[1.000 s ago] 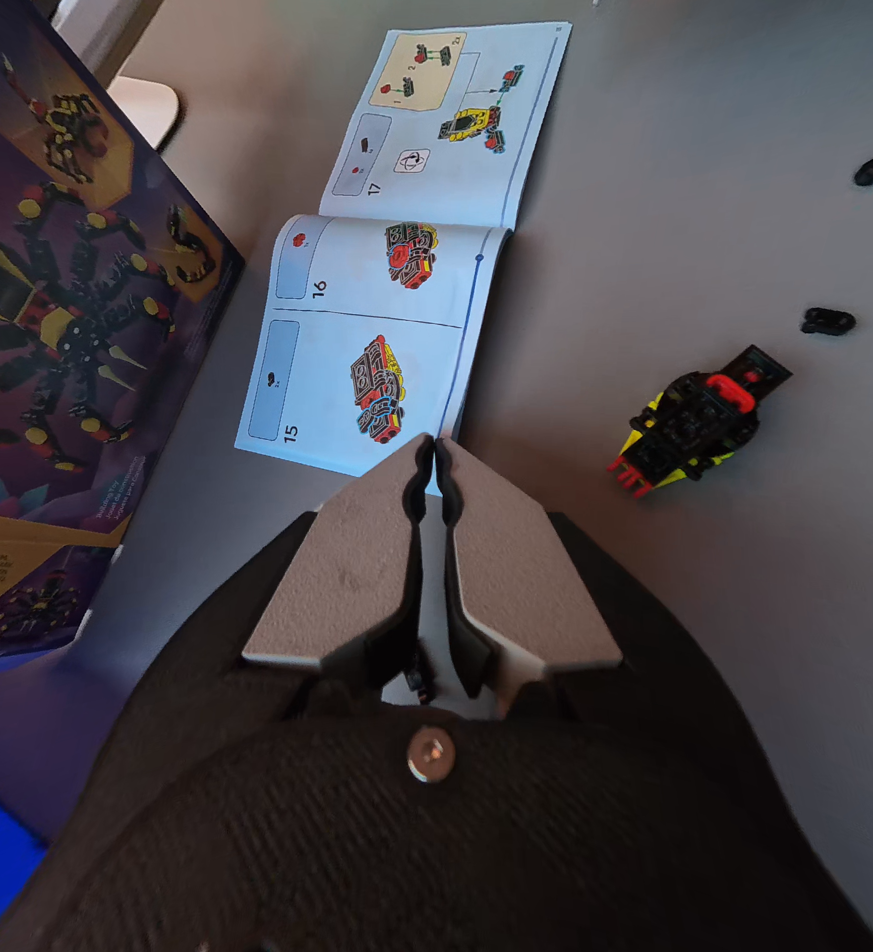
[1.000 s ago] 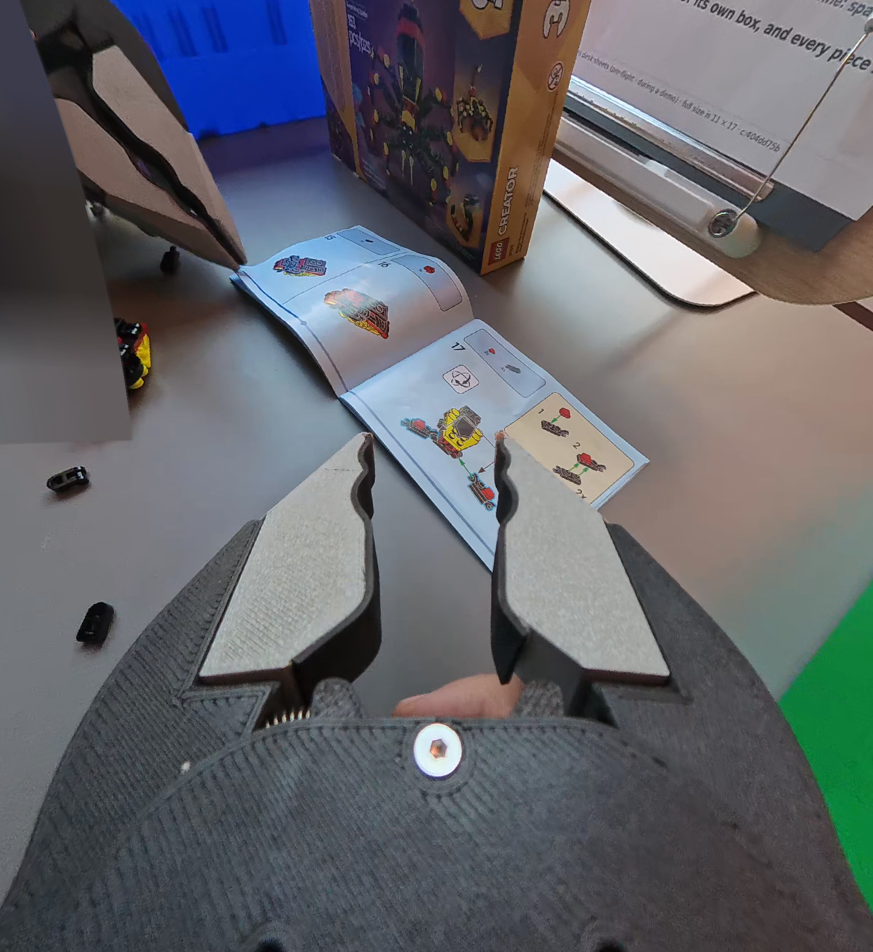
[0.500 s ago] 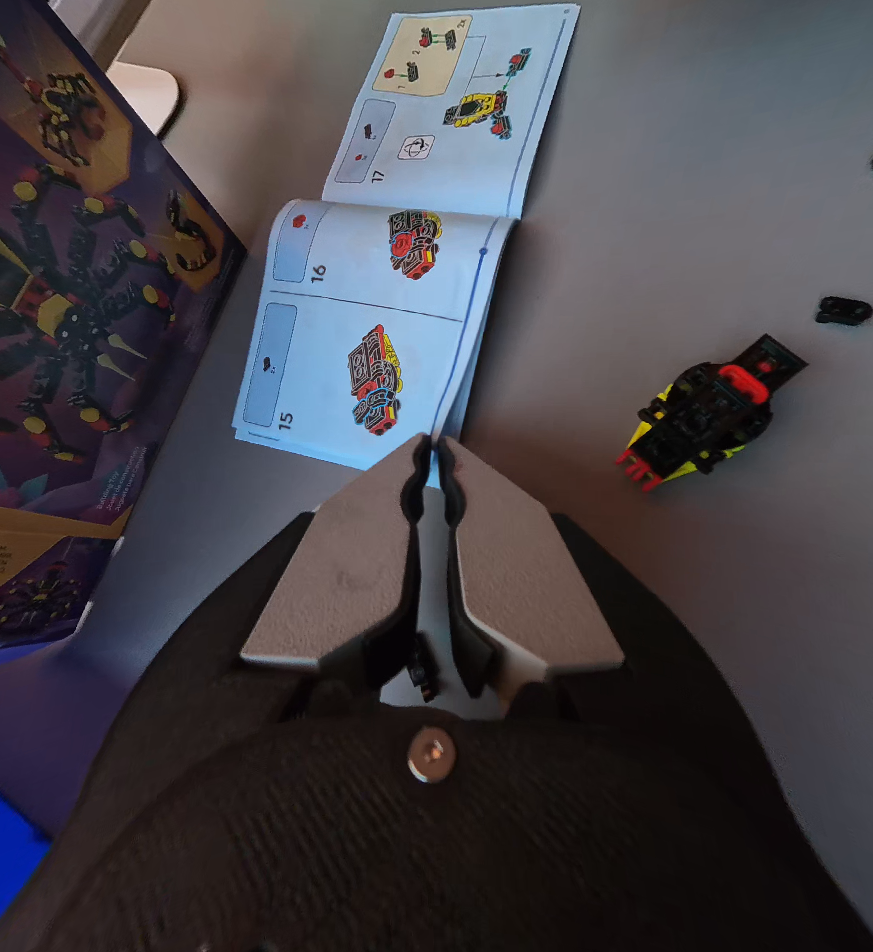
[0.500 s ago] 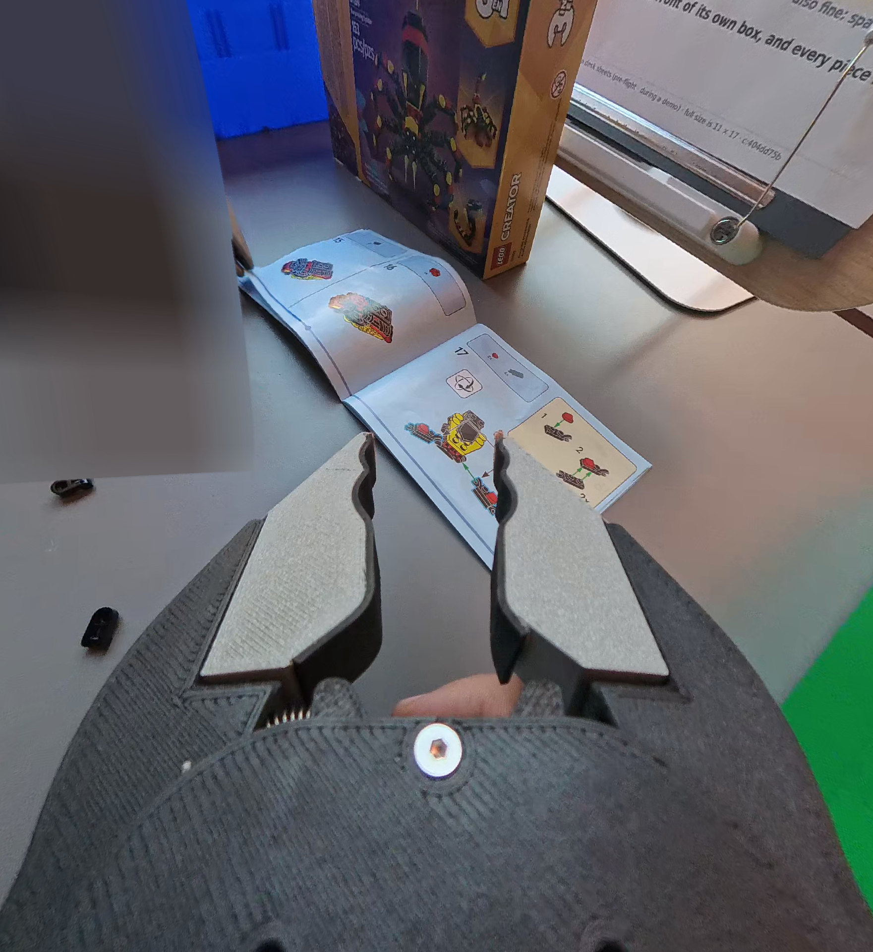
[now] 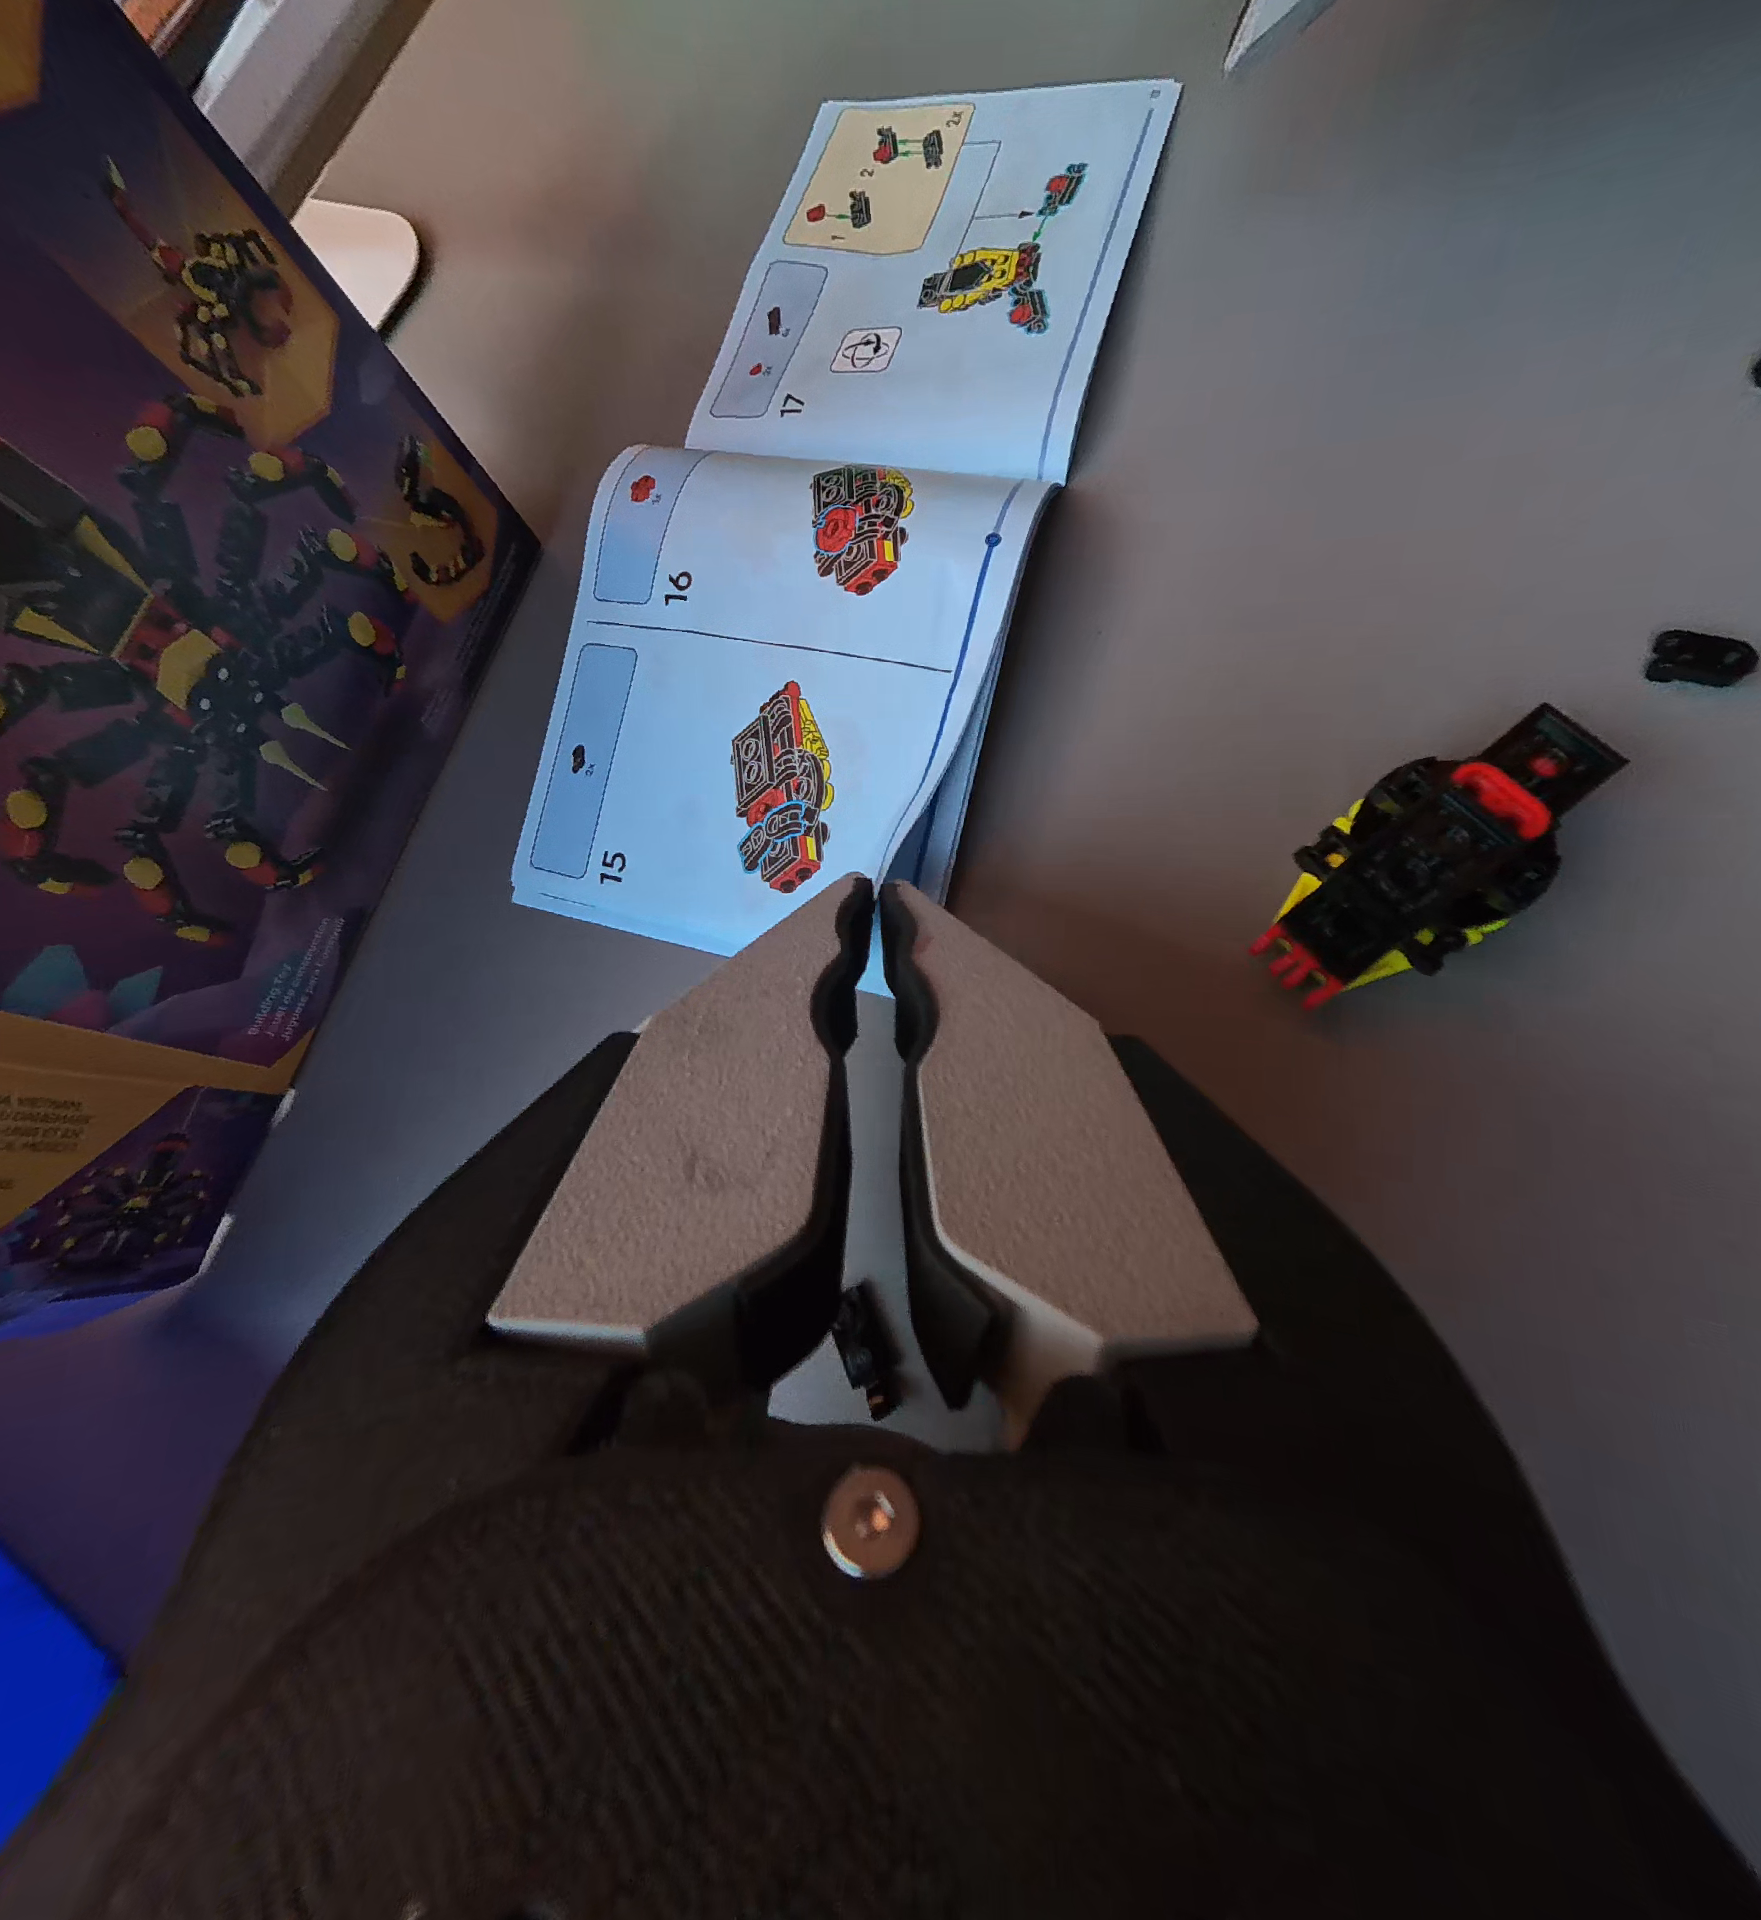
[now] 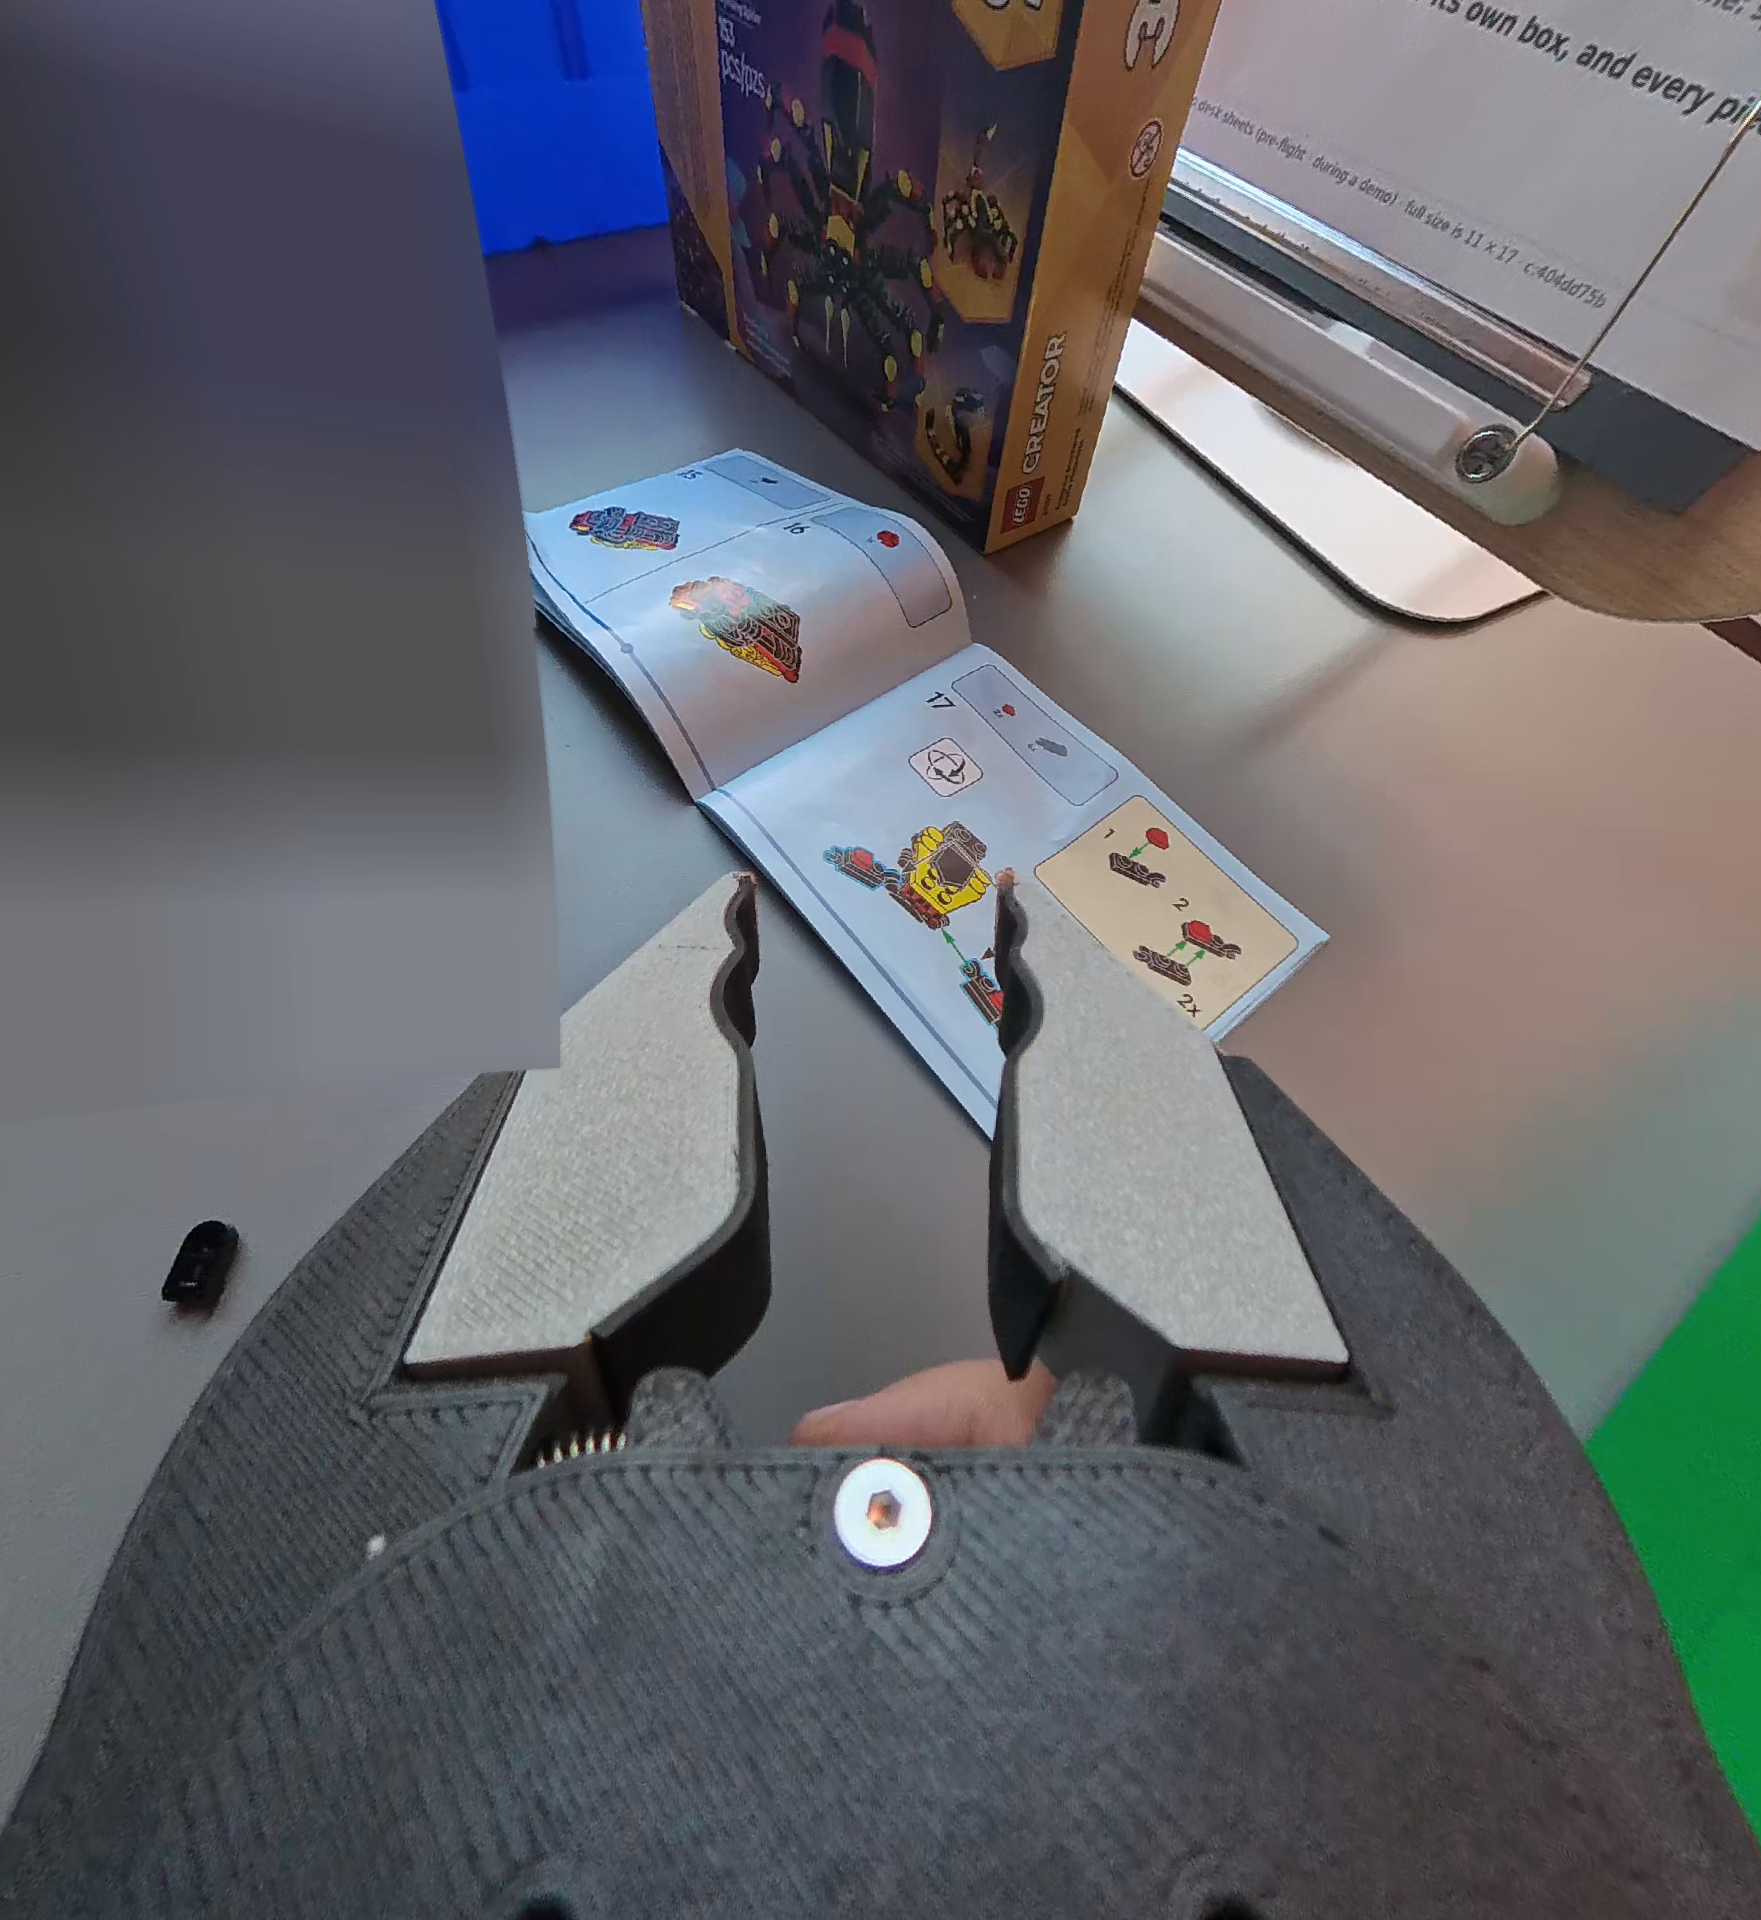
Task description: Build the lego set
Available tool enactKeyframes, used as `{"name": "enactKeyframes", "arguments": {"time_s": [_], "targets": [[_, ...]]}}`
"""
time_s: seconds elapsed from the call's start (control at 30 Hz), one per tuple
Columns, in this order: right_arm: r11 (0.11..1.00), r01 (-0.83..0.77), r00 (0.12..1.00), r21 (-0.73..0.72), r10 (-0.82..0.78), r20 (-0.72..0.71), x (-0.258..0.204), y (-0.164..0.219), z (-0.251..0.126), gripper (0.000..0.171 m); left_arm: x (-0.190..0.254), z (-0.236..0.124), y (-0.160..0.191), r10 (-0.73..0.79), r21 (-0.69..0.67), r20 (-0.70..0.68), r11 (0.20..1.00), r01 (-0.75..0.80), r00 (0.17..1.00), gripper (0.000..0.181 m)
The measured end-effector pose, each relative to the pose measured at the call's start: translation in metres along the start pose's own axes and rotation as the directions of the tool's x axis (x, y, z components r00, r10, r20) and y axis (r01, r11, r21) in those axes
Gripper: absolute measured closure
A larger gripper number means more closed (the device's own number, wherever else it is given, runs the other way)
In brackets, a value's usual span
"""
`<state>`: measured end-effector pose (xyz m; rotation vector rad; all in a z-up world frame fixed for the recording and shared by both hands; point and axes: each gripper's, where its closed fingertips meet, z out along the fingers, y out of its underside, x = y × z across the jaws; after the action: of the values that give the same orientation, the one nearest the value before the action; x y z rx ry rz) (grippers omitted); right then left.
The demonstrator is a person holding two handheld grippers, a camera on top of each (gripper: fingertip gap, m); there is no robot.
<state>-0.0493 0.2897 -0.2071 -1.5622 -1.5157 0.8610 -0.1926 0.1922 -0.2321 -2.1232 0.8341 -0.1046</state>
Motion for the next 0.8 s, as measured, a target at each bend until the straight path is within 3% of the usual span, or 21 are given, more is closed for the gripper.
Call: {"name": "enactKeyframes", "arguments": {"time_s": [0.8], "targets": [[1.0,0.001,1.0,-0.008,-0.001,0.003,-0.0013,0.002,0.0023,0.128,0.0017,0.0001,0.0017,0.022,-0.005,0.006,1.0,-0.022,1.0,0.181]]}}
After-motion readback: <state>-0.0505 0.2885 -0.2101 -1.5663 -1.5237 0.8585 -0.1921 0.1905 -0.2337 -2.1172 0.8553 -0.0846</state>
